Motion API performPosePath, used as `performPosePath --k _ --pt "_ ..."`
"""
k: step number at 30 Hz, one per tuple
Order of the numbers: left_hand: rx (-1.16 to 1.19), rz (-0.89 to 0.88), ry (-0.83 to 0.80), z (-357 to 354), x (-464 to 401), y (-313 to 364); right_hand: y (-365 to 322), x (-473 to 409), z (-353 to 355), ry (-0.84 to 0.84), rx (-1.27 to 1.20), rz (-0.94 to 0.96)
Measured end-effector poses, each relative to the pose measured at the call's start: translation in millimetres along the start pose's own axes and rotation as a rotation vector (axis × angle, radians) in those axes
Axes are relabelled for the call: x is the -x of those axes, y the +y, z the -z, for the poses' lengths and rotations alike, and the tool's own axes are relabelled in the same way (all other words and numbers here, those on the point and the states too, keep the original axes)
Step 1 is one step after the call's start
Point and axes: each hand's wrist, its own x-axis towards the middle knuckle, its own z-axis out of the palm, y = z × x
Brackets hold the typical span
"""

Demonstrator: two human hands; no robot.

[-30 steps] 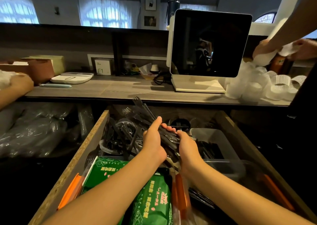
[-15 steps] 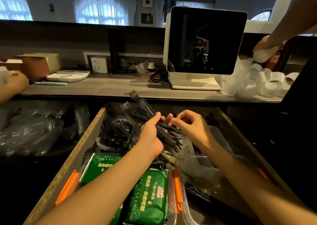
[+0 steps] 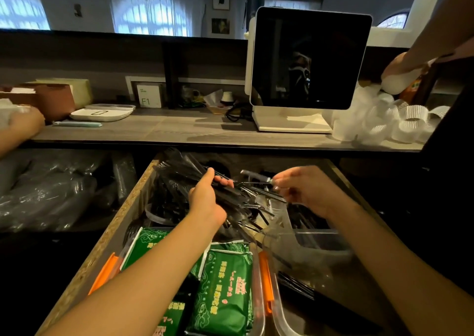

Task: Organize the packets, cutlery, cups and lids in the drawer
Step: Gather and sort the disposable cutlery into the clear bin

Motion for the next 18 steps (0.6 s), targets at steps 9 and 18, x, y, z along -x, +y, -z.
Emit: performPosePath --k 9,18 --pt "-0.086 0.227 -0.246 -13.4 9.3 -4.5 33.3 -32.1 68.2 0.442 -0.083 -0.124" --pt "-0.252 0.34 -0.331 -18.9 41.1 -28.7 41.6 -14.6 56.9 0.294 0.358 0.088"
